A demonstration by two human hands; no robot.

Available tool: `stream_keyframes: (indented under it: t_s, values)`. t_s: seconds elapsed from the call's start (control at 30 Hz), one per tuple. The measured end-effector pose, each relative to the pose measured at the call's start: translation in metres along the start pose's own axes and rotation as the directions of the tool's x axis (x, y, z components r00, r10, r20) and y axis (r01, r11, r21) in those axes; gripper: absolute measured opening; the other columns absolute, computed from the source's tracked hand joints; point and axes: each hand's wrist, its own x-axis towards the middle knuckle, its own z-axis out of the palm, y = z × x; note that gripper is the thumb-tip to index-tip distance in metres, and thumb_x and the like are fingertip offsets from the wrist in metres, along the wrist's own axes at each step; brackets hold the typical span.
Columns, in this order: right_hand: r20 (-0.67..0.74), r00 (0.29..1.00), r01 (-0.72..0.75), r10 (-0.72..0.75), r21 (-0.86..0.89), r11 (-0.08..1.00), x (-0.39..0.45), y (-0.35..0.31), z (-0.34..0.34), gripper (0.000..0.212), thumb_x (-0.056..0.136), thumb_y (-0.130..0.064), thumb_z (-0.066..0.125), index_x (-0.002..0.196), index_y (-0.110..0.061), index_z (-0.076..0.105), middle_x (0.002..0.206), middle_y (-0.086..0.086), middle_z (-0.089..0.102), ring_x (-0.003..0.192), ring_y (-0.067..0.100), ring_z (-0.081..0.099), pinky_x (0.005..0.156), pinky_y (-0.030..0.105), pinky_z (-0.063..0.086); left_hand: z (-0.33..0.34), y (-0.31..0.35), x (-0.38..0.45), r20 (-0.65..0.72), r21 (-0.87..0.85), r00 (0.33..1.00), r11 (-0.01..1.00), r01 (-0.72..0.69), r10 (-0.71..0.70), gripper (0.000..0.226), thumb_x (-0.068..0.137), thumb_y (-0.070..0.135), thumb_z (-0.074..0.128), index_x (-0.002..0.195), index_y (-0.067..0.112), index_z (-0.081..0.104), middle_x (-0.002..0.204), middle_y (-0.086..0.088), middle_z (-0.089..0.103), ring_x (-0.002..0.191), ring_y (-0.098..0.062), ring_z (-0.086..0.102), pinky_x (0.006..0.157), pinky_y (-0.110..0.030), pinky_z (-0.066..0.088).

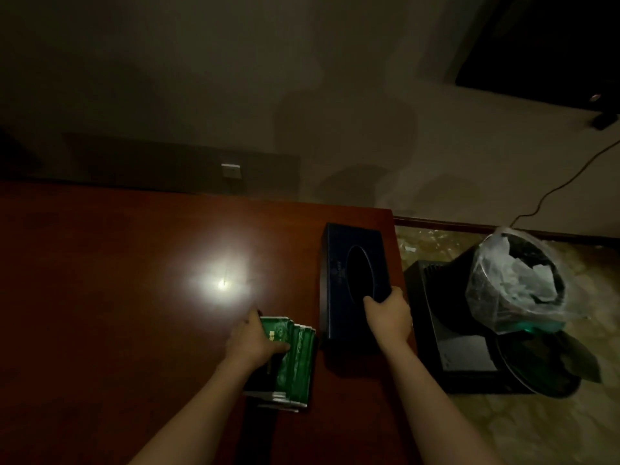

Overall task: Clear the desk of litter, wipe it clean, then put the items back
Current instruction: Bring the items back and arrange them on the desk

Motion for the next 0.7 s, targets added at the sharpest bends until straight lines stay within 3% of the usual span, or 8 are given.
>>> stream_keyframes:
  t_s: [0.07, 0.1, 0.2, 0.27, 0.4, 0.5, 0.57, 0.7]
  values:
    - [0.003, 1.0, -0.007, 0.007, 0.017, 1.0, 0.012, -0.007, 0.005, 0.041, 0.087, -0.023, 0.063, 0.122, -0.006, 0.049, 0.116, 0.013, 0.06, 0.1, 0.029, 0.061, 0.074, 0.033, 0.049, -0.007, 0.016, 0.007, -0.137, 0.146, 0.987, 0.987, -0.064, 0.084, 0.099, 0.073, 0.055, 0.072, 0.148, 0.016, 0.02, 0.139, -0.013, 0.041, 0.128, -0.03, 0.037, 0.102, -0.038, 0.039]
    - [0.002, 1.0, -0.015, 0.015, 0.023, 1.0, 0.018, -0.01, 0.008, 0.041, 0.087, -0.023, 0.063, 0.122, -0.006, 0.049, 0.116, 0.014, 0.06, 0.1, 0.029, 0.061, 0.073, 0.033, 0.049, -0.01, 0.027, 0.01, -0.182, 0.138, 0.975, 0.985, -0.102, 0.126, 0.088, 0.078, 0.055, 0.066, 0.147, 0.015, 0.027, 0.139, -0.013, 0.041, 0.129, -0.028, 0.036, 0.103, -0.037, 0.037]
    - [-0.002, 0.999, -0.053, 0.053, 0.051, 0.997, 0.033, -0.02, 0.017, 0.041, 0.088, -0.023, 0.063, 0.121, -0.006, 0.047, 0.115, 0.014, 0.061, 0.097, 0.03, 0.062, 0.072, 0.034, 0.051, -0.013, 0.066, 0.014, -0.159, -0.13, 0.976, 0.976, -0.173, 0.151, 0.059, 0.091, 0.047, 0.054, 0.137, 0.011, 0.047, 0.131, -0.01, 0.054, 0.118, -0.023, 0.051, 0.093, -0.03, 0.042]
    - [0.013, 0.996, -0.09, 0.09, 0.076, 0.993, 0.042, -0.029, 0.023, 0.044, 0.087, -0.023, 0.064, 0.122, -0.005, 0.044, 0.116, 0.014, 0.06, 0.098, 0.031, 0.062, 0.073, 0.036, 0.053, -0.01, 0.085, 0.017, -0.14, -0.232, 0.98, 0.957, -0.172, 0.142, 0.052, 0.094, 0.048, 0.047, 0.128, 0.01, 0.055, 0.122, -0.008, 0.063, 0.106, -0.021, 0.059, 0.085, -0.029, 0.048]
    - [0.042, 0.99, -0.137, 0.133, 0.109, 0.985, 0.055, -0.046, 0.035, 0.053, 0.084, -0.027, 0.068, 0.123, -0.006, 0.038, 0.122, 0.015, 0.056, 0.102, 0.034, 0.061, 0.077, 0.041, 0.054, 0.001, 0.104, 0.027, -0.12, -0.27, 0.99, 0.957, -0.103, 0.073, 0.072, 0.085, 0.061, 0.053, 0.136, 0.011, 0.044, 0.124, -0.008, 0.059, 0.107, -0.025, 0.059, 0.081, -0.029, 0.049]
    - [0.115, 0.984, -0.153, 0.138, 0.135, 0.979, 0.058, -0.053, 0.048, 0.066, 0.085, -0.028, 0.069, 0.133, -0.007, 0.03, 0.13, 0.016, 0.049, 0.109, 0.035, 0.057, 0.081, 0.041, 0.052, 0.008, 0.108, 0.036, -0.169, -0.33, 0.986, 0.942, -0.07, 0.014, 0.077, 0.076, 0.058, 0.066, 0.131, 0.01, 0.043, 0.121, -0.012, 0.055, 0.1, -0.027, 0.06, 0.079, -0.038, 0.054]
    - [0.189, 0.972, -0.165, 0.136, 0.147, 0.975, 0.061, -0.053, 0.055, 0.077, 0.085, -0.029, 0.069, 0.142, -0.007, 0.022, 0.136, 0.018, 0.044, 0.113, 0.036, 0.054, 0.085, 0.041, 0.052, 0.01, 0.111, 0.04, -0.201, -0.349, 0.979, 0.936, -0.042, -0.031, 0.077, 0.077, 0.051, 0.07, 0.134, 0.01, 0.038, 0.126, -0.014, 0.046, 0.104, -0.03, 0.056, 0.078, -0.036, 0.051]
    - [0.184, 0.979, -0.108, 0.092, 0.083, 0.991, 0.088, -0.057, 0.045, 0.106, 0.081, -0.032, 0.073, 0.151, -0.014, -0.004, 0.15, 0.018, 0.022, 0.131, 0.038, 0.038, 0.098, 0.046, 0.043, 0.011, 0.114, 0.051, -0.256, -0.323, 0.963, 0.946, -0.001, -0.087, 0.084, 0.08, 0.042, 0.071, 0.143, 0.011, 0.026, 0.137, -0.017, 0.032, 0.118, -0.037, 0.048, 0.091, -0.042, 0.047]
